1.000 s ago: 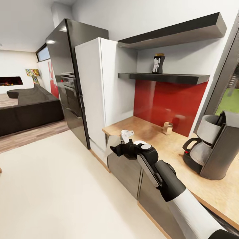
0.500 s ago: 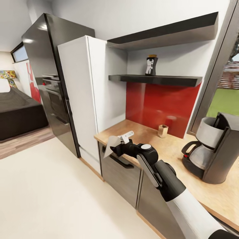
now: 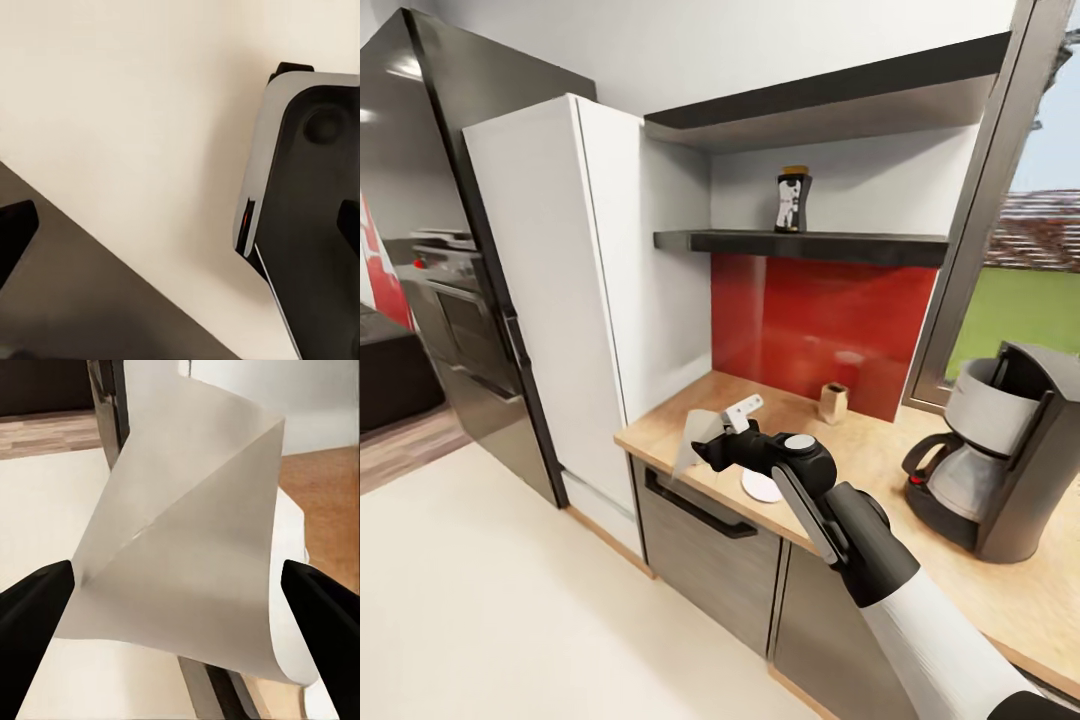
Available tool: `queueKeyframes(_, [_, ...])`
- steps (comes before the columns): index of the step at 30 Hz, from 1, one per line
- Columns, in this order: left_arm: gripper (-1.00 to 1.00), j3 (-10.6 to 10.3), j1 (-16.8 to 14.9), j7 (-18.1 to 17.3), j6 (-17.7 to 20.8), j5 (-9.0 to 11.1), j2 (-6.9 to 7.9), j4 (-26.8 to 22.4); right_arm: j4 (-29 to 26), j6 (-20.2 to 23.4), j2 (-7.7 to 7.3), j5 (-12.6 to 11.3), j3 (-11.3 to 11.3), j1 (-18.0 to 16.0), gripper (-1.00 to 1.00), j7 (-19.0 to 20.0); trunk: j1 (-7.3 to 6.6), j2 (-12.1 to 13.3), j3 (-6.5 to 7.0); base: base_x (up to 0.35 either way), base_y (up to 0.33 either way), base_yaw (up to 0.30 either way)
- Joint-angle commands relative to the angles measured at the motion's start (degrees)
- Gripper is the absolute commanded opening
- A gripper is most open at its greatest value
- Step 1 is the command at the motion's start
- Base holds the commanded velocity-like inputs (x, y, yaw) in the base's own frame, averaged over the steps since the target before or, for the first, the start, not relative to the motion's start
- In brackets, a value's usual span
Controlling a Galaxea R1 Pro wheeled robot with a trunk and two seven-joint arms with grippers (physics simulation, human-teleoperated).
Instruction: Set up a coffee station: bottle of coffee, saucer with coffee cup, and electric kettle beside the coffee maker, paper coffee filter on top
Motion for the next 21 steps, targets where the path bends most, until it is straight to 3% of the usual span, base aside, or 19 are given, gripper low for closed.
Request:
queueKeyframes(1, [1.00, 0.0, 0.0, 0.0, -0.1, 0.5, 0.00, 0.0, 0.0, 0.3, 0.03, -0.2, 0.0, -0.1, -1.00, 0.0, 0.06, -0.1, -0.10, 0.232, 0.267, -0.278])
queueKeyframes(9, [1.00, 0.0, 0.0, 0.0, -0.1, 0.5, 0.00, 0.0, 0.0, 0.3, 0.03, -0.2, 0.0, -0.1, -1.00, 0.0, 0.06, -0.1, 0.18, 0.145, 0.284, -0.279])
queueKeyframes(21, [1.00, 0.0, 0.0, 0.0, -0.1, 0.5, 0.00, 0.0, 0.0, 0.3, 0.03, -0.2, 0.0, -0.1, -1.00, 0.0, 0.06, -0.1, 0.58, 0.020, 0.022, -0.280])
